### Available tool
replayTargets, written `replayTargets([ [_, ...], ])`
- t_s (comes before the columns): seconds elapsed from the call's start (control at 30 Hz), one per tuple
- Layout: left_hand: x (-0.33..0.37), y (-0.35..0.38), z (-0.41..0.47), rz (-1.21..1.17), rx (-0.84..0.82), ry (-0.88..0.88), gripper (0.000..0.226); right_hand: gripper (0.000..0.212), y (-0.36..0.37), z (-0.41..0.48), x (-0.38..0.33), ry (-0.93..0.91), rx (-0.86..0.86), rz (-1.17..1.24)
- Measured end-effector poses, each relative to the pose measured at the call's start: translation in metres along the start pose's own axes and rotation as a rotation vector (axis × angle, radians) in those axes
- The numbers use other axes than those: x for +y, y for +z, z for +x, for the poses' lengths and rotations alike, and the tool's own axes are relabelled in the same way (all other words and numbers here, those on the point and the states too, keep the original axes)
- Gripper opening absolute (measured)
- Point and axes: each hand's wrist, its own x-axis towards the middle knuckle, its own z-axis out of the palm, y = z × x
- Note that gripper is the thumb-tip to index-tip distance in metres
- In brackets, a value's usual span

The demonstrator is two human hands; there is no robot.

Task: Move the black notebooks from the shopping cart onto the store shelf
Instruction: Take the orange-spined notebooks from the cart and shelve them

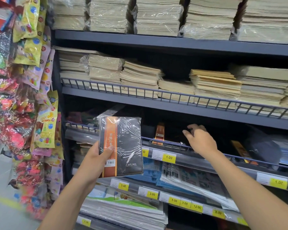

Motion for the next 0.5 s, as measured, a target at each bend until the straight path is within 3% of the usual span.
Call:
replayTargets([
  [0.13,0.0,0.017,-0.003,0.01,-0.098,-0.04,0.02,0.034,-0.021,-0.038,0.051,-0.131,0.197,-0.152],
  [0.33,0.015,0.07,0.001,0.095,-0.185,-0.087,0.034,0.031,-0.009,-0.069,0.096,-0.242,0.268,-0.252],
  [0.5,0.043,0.115,0.035,0.107,-0.251,-0.134,0.036,0.046,0.007,-0.078,0.106,-0.311,0.342,-0.269],
])
